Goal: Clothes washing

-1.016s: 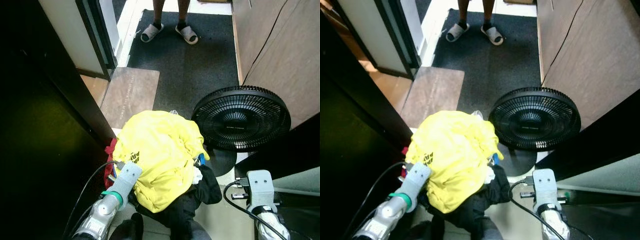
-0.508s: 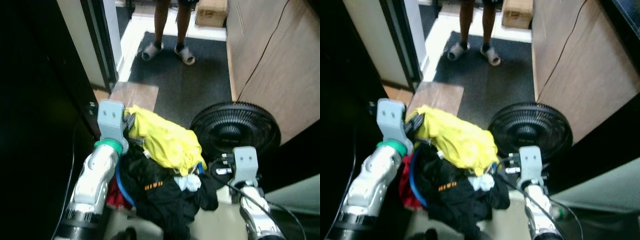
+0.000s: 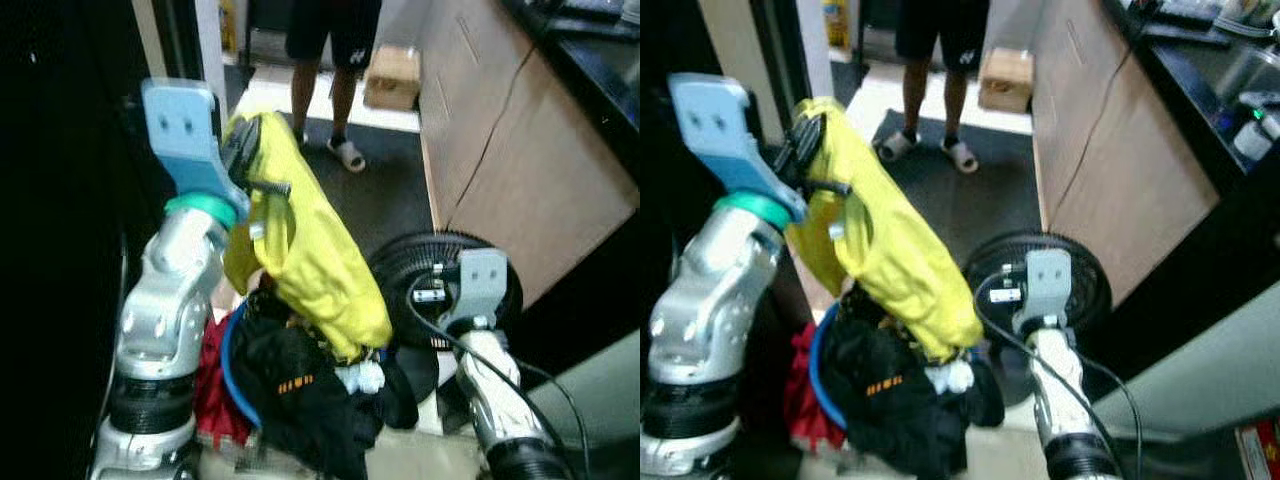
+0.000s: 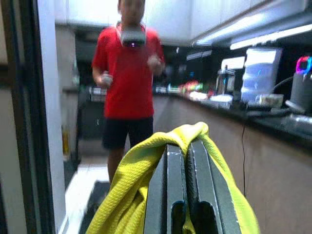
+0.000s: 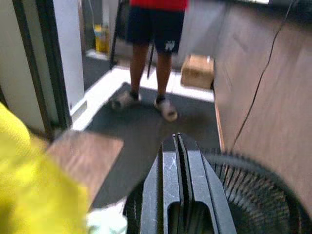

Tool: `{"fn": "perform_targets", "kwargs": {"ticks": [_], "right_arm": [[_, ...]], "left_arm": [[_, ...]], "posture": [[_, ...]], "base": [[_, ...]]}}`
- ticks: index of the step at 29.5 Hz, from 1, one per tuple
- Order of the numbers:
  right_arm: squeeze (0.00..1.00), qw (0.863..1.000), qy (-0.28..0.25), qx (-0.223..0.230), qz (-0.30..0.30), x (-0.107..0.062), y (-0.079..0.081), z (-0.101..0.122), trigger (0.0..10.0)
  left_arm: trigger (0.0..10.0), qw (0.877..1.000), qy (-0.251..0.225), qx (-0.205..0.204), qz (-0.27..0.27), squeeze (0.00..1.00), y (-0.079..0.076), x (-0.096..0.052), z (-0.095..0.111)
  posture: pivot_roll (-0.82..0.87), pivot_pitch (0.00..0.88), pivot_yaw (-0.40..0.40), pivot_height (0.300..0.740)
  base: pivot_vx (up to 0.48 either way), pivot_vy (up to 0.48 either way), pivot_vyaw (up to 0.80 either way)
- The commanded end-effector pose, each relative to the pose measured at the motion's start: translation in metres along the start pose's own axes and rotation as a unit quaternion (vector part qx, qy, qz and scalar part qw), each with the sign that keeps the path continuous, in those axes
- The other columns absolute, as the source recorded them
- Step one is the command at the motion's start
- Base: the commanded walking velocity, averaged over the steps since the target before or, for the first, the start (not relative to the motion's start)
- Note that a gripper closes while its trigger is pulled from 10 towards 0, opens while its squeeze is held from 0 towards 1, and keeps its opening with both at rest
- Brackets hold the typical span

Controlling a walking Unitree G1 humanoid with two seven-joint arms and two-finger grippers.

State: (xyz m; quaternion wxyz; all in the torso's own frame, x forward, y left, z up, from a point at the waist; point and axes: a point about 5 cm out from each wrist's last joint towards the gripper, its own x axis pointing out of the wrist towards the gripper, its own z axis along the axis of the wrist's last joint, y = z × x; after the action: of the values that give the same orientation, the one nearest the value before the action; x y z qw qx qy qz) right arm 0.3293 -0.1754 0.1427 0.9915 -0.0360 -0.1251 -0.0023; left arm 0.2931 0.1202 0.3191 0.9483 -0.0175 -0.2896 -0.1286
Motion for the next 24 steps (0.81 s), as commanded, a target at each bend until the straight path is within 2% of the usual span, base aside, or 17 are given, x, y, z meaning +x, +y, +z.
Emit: {"fn": "perform_targets", "kwargs": {"ticks": [1,3,4,5,7,9,11,12,13,14,15,17,19,22,23,24], "right_arm": [[0.00,1.000,0.015,0.007,-0.012,-0.009,-0.003,-0.006,10.0],[0.00,1.000,0.000,-0.010,-0.017,-0.018,-0.005,0.000,10.0],[0.00,1.000,0.000,-0.010,-0.017,-0.018,-0.005,0.000,10.0],[0.00,1.000,-0.008,-0.017,-0.020,-0.018,-0.007,0.004,10.0],[0.00,0.999,-0.017,-0.023,-0.022,-0.014,-0.010,0.009,10.0],[0.00,0.999,-0.035,-0.035,-0.021,-0.001,-0.015,0.019,10.0],[0.00,0.999,-0.035,-0.035,-0.021,-0.001,-0.015,0.019,10.0],[0.00,0.998,-0.041,-0.040,-0.020,0.003,-0.015,0.022,10.0],[0.00,0.997,-0.063,-0.045,-0.019,0.014,-0.017,0.035,10.0],[0.00,0.997,-0.063,-0.045,-0.019,0.014,-0.017,0.035,10.0],[0.00,0.996,-0.078,-0.048,-0.019,0.021,-0.018,0.045,10.0],[0.00,0.996,-0.078,-0.048,-0.019,0.021,-0.018,0.045,10.0],[0.00,0.994,-0.093,-0.061,-0.013,0.026,-0.019,0.060,10.0],[0.00,0.994,-0.093,-0.061,-0.013,0.026,-0.019,0.060,10.0],[0.00,0.994,-0.090,-0.065,-0.017,0.024,-0.021,0.061,10.0],[0.00,0.994,-0.084,-0.064,-0.031,0.020,-0.025,0.058,10.0]], "left_arm": [[10.0,1.000,0.028,0.007,0.001,0.00,0.002,-0.012,-0.009],[10.0,0.997,0.075,0.034,0.004,0.00,0.005,-0.041,-0.024],[10.0,0.997,0.075,0.034,0.004,0.00,0.005,-0.041,-0.024],[10.0,0.995,0.086,0.044,-0.004,0.00,0.003,-0.050,-0.028],[10.0,0.995,0.091,0.039,-0.008,0.00,0.001,-0.052,-0.030],[10.0,0.997,0.076,0.031,-0.007,0.00,-0.004,-0.041,-0.033],[10.0,0.997,0.076,0.031,-0.007,0.00,-0.004,-0.041,-0.033],[10.0,0.997,0.072,0.030,-0.004,0.00,-0.005,-0.035,-0.033],[10.0,0.998,0.058,0.019,0.003,0.00,-0.008,-0.021,-0.036],[10.0,0.998,0.058,0.019,0.003,0.00,-0.008,-0.021,-0.036],[10.0,0.999,0.050,0.011,0.008,0.00,-0.010,-0.011,-0.039],[10.0,0.999,0.050,0.011,0.008,0.00,-0.010,-0.011,-0.039],[10.0,0.998,0.062,0.012,-0.003,0.00,-0.017,-0.005,-0.048],[10.0,0.998,0.062,0.012,-0.003,0.00,-0.017,-0.005,-0.048],[10.0,0.997,0.072,0.023,-0.013,0.00,-0.020,-0.006,-0.052],[10.0,0.996,0.079,0.031,-0.028,0.00,-0.023,-0.006,-0.055]], "posture": [[0.10,0.000,-0.025,0.740],[0.09,0.000,-0.036,0.740],[0.09,0.000,-0.036,0.740],[0.09,0.000,-0.039,0.740],[0.10,0.000,-0.048,0.740],[0.10,0.000,-0.056,0.740],[0.10,0.000,-0.056,0.740],[0.10,0.000,-0.056,0.740],[0.09,0.000,-0.064,0.740],[0.09,0.000,-0.064,0.740],[0.09,0.000,-0.064,0.740],[0.09,0.000,-0.064,0.740],[0.06,0.000,-0.070,0.740],[0.06,0.000,-0.070,0.740],[0.05,0.000,-0.068,0.740],[0.04,0.000,-0.016,0.740]], "base": [[0.000,0.000,0.00],[0.000,0.000,0.00],[0.000,0.000,0.00],[0.000,0.000,0.00],[0.000,0.000,0.00],[0.000,0.000,0.00],[0.000,0.000,0.00],[0.000,0.000,0.00],[0.000,0.000,0.00],[0.000,0.000,0.00],[0.000,0.000,0.00],[0.000,0.000,0.00],[0.000,0.000,0.00],[0.000,0.000,0.00],[0.000,0.000,0.00],[0.000,0.000,0.00]]}}
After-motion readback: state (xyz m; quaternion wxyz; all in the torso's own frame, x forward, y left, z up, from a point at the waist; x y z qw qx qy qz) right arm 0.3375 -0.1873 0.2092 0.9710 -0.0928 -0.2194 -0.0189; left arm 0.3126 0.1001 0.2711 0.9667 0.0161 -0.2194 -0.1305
